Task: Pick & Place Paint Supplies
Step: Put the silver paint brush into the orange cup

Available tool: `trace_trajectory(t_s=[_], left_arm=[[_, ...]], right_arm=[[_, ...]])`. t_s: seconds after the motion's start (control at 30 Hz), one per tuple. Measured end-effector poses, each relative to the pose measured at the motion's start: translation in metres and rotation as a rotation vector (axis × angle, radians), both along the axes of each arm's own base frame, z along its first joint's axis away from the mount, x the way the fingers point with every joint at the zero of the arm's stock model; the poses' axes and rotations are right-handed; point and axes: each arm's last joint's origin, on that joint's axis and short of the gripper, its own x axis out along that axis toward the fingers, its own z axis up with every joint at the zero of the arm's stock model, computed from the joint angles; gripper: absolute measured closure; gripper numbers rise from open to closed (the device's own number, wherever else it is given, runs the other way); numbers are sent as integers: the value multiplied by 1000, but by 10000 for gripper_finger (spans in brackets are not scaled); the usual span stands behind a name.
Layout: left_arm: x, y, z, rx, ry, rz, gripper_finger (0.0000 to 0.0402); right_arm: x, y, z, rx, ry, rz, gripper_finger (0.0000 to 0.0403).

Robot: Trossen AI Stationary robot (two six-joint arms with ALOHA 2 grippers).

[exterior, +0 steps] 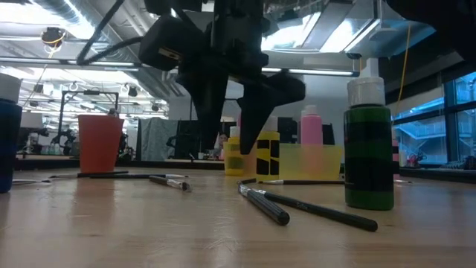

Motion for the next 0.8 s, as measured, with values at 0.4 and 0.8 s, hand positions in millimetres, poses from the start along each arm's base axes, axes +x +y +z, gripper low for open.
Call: trace_trajectory(t_s=[0.4,0.8], left_arm=[[0,0,0,17,9,-14,176],[0,0,0,21,16,-17,176]], right_arm=[[0,0,0,14,9,-65,190],[1,-1,0,36,10,-105,190]])
